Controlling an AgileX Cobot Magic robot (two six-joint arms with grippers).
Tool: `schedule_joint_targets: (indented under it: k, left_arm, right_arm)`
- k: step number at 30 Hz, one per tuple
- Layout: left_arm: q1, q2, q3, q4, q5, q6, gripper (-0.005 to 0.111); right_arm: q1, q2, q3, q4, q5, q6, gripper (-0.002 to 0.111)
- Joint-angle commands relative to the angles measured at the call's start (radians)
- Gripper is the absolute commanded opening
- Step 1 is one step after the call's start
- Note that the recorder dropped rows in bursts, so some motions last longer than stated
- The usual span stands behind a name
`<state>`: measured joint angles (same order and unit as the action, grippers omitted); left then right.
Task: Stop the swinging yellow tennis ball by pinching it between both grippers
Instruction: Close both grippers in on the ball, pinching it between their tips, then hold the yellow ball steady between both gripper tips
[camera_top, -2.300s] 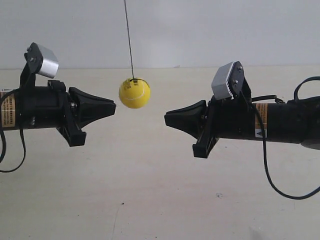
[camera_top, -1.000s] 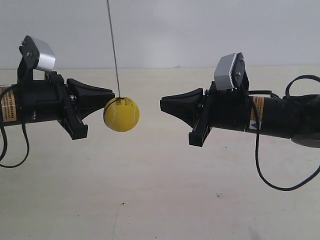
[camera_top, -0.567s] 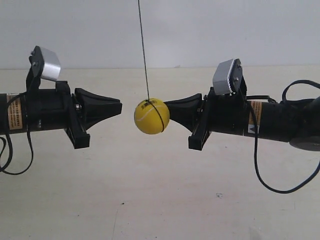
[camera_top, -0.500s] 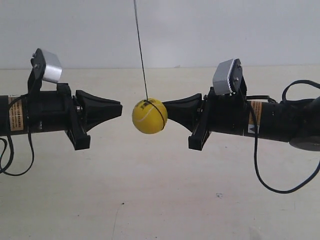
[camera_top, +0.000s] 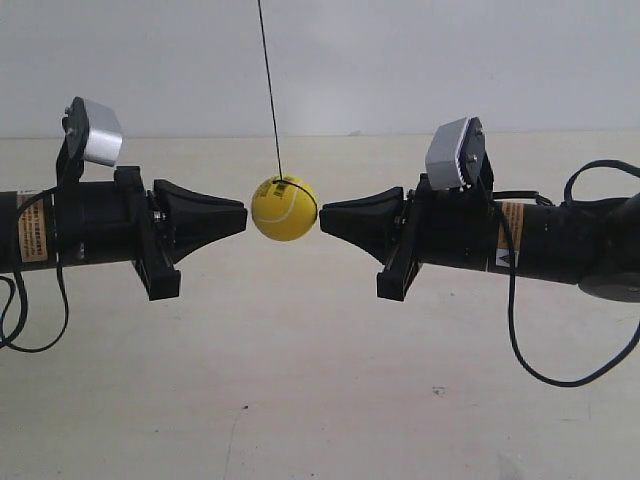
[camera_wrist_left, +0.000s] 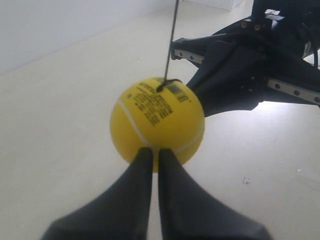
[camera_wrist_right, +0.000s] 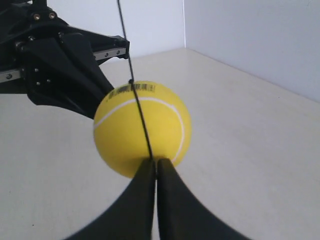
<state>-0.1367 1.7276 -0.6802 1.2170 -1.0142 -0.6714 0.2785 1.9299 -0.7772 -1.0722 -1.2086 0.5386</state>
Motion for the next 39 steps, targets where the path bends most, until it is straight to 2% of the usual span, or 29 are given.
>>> schedule_joint_targets:
  k: [1,26,34,39]
  left_arm:
    - [-0.004,-0.001,0.000,0.001,-0.015,-0.001,0.005]
    - [-0.004,-0.001,0.000,-0.005,-0.017,-0.005,0.005]
    - [-0.026,-0.001,0.000,-0.005,-0.010,-0.001,0.005]
    - [-0.025,-0.001,0.000,-0.005,-0.003,-0.001,0.005]
  right_arm:
    - [0.001,-0.002,-0.004,-0.006,-0.012,0.001,0.000]
    - [0.003,-0.002,-0.026,-0.010,-0.012,0.012,0.000]
    - [0.077,-0.002,-0.051,-0.008,0.036,0.000,0.000]
    - [0.082,-0.002,-0.054,-0.004,0.025,-0.003,0.000]
